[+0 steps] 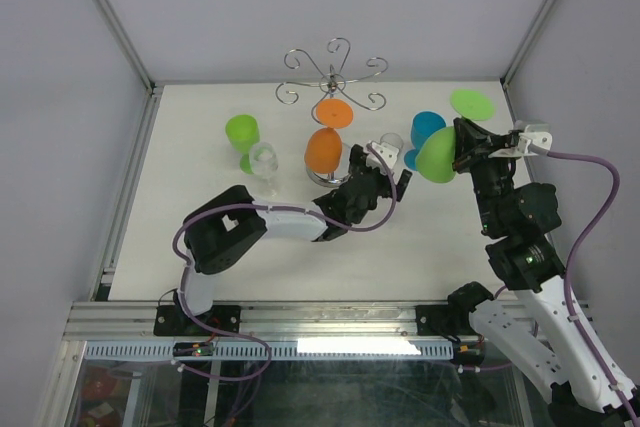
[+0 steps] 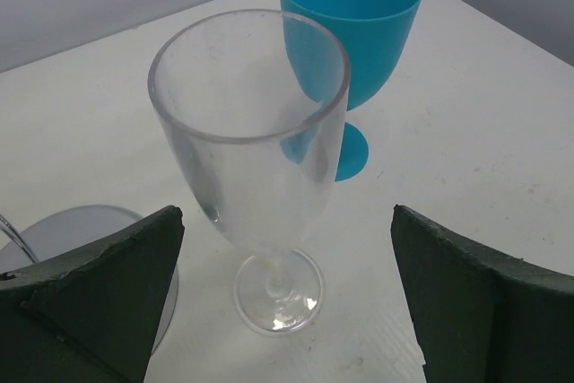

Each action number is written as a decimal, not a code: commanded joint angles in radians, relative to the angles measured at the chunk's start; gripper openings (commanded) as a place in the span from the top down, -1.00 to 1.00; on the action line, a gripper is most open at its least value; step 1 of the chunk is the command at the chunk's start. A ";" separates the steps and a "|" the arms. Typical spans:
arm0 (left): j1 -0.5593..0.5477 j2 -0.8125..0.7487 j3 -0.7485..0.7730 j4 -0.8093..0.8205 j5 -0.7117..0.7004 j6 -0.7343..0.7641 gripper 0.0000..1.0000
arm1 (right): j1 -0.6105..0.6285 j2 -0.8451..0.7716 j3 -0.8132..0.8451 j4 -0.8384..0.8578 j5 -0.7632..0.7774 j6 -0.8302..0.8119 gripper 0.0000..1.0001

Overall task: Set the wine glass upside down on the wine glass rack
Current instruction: Turn the wine glass upside down at the wine rack, then move the wine glass to the center of the board.

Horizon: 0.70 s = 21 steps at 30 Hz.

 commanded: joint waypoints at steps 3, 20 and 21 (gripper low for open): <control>0.032 0.039 0.113 -0.005 -0.013 -0.008 -0.98 | -0.004 -0.007 0.045 0.015 -0.020 0.020 1.00; 0.061 0.082 0.177 -0.020 0.083 0.002 -0.45 | -0.004 -0.025 0.048 -0.005 -0.015 0.024 1.00; 0.061 0.078 0.174 -0.020 0.094 0.000 -0.42 | -0.005 -0.025 0.048 -0.006 -0.014 0.025 1.00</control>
